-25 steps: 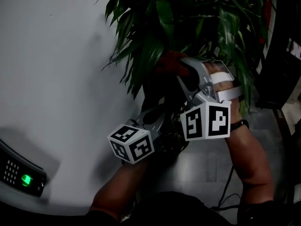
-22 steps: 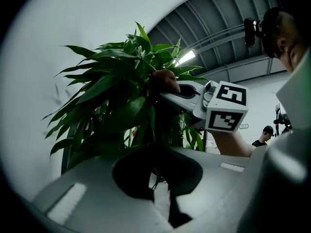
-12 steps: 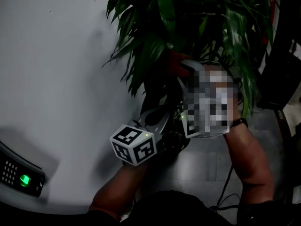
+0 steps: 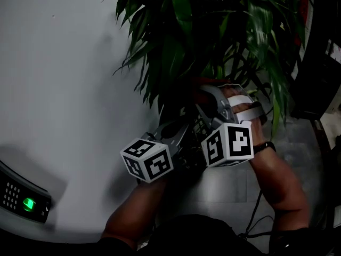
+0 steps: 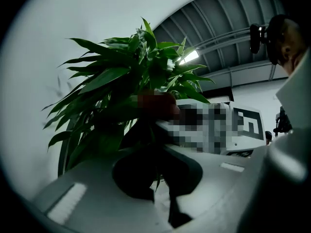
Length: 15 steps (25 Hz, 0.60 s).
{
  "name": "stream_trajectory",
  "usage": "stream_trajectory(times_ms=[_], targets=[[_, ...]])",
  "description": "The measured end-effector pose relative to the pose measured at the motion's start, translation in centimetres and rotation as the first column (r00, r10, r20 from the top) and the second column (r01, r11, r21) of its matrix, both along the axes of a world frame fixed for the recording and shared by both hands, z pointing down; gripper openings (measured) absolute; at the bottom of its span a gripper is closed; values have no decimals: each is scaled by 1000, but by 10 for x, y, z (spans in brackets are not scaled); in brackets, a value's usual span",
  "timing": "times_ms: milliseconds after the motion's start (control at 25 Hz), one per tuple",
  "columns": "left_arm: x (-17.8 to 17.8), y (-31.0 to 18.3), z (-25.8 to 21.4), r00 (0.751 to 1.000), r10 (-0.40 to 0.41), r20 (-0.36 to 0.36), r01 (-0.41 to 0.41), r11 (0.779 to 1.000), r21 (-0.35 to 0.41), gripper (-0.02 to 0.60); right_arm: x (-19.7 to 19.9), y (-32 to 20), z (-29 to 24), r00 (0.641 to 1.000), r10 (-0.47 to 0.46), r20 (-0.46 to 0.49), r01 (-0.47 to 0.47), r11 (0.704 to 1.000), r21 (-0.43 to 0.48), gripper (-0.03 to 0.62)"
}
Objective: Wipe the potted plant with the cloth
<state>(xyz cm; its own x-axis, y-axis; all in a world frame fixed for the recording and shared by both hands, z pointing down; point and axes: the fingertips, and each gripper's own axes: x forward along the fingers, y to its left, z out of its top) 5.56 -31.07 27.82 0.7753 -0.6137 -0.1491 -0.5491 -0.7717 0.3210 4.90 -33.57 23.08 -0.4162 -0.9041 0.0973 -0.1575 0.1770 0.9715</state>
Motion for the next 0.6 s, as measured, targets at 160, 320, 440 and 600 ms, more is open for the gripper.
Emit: stream_trajectory(times_ms=[160,320,440,600], targets=[[3,3,-1,1000,-2,17,2,1000,13,21,-1,9,12,999,-23,24,25,997,-73,71],[0,2,-1,999,-17,34,16,1000,24,21,-4,21,25,998,-52,44,58,984,-166,71],[-2,2,-1,998,-31,49,29,999,37,21,-5,31,36,997,-76,29,80,970,-229,71],[-2,3,-2,998,-30,56,28,999,42,21,-2,40,45,996,-83,32,89,958,-272,71]])
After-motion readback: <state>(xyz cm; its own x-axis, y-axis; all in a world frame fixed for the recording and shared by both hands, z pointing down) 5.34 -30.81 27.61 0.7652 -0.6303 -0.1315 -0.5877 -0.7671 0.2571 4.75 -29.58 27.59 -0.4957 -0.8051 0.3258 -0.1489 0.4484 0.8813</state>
